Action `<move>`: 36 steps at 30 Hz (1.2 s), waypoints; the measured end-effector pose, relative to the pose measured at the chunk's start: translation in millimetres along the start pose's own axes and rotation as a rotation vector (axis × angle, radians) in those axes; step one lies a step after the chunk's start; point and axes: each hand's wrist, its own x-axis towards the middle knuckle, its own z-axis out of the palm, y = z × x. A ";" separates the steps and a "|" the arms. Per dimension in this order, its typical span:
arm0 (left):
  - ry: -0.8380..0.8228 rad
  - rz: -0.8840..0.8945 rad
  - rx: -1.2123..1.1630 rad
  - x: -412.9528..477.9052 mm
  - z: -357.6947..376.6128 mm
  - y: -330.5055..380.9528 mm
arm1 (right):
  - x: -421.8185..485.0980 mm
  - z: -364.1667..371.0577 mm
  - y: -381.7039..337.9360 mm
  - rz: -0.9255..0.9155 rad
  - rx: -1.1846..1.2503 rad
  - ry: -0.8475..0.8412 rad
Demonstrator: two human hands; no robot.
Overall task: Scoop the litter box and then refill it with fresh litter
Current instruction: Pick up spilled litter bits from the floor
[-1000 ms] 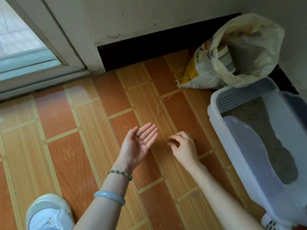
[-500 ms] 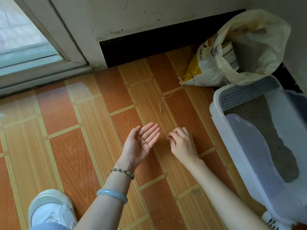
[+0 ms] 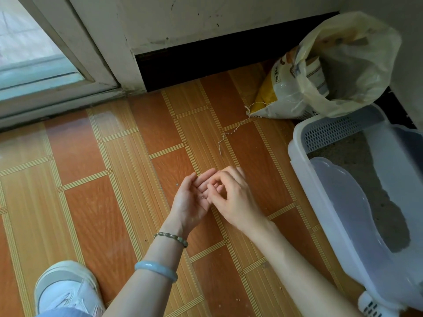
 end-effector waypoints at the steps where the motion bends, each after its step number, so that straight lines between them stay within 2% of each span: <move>1: -0.019 -0.003 -0.004 -0.7 2.4 -0.4 | 1.7 -0.6 -3.3 -0.016 -0.006 -0.001; 5: -0.076 -0.010 0.020 -3.7 9.7 0.2 | 1.5 -13.7 -2.8 -0.045 0.024 0.098; 9: -0.076 -0.002 0.002 -3.8 10.6 4.9 | -9.0 -24.0 22.3 0.064 -0.014 0.267; 14: -0.065 -0.005 -0.023 -4.6 5.2 6.7 | -42.1 -9.7 72.5 0.201 -0.260 0.071; 16: -0.058 -0.007 -0.021 -4.4 3.8 5.6 | -53.8 -4.2 78.2 0.225 -0.289 0.028; 22: -0.036 -0.017 -0.018 -4.6 3.0 1.9 | -63.7 12.0 77.8 0.194 -0.278 0.057; 27: -0.019 -0.024 -0.017 -4.7 0.1 0.3 | -61.5 13.5 79.2 0.075 -0.324 0.144; 31: -0.008 -0.046 0.012 -3.7 0.9 -5.2 | -58.0 12.1 81.5 -0.021 -0.377 0.105; 36: -0.003 -0.054 0.023 -2.1 1.2 -7.7 | -51.2 10.1 78.2 -0.015 -0.418 0.050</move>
